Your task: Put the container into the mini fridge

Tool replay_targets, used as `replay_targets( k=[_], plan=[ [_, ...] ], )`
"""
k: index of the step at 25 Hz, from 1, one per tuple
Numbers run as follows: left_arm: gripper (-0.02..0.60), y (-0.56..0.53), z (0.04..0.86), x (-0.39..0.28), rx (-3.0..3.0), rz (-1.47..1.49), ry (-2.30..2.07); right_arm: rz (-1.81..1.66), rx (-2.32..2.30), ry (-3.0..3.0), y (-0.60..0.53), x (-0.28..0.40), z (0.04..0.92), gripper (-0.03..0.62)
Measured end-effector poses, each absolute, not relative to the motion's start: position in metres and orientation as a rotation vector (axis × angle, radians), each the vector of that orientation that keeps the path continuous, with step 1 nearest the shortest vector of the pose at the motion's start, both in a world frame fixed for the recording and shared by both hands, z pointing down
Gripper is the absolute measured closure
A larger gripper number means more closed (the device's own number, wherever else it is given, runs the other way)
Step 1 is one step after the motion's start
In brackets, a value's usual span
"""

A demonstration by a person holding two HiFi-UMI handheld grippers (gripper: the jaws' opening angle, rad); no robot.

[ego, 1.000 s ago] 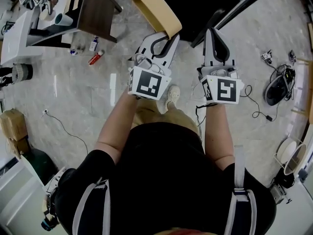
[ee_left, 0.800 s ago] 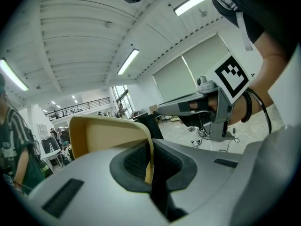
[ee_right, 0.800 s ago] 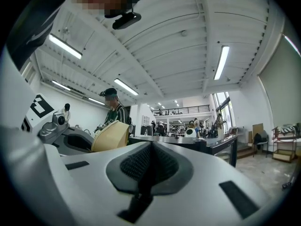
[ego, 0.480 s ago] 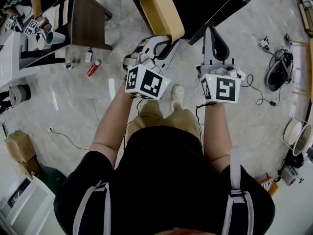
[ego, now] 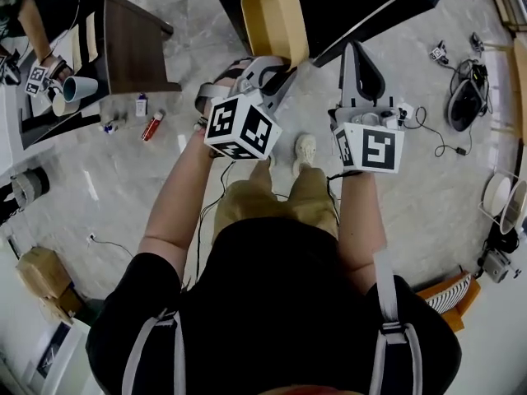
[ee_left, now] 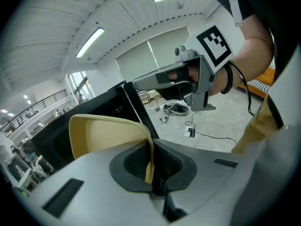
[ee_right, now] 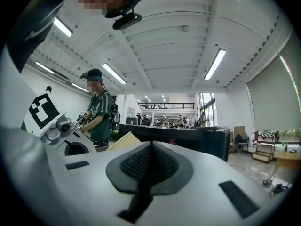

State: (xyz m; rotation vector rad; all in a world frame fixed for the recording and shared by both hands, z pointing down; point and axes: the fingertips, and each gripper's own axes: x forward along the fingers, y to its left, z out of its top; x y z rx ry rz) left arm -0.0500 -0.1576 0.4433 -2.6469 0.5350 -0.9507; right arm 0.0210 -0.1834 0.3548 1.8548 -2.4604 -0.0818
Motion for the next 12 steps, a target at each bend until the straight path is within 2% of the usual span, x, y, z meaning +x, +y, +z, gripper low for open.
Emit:
replay_targets(
  k=[12],
  plan=[
    [0.557, -0.190, 0.517, -0.013, -2.556, -1.241, 0.335, -0.005, 1.824, -2.508, -0.217, 0.046, 0.397, 0.557]
  ],
)
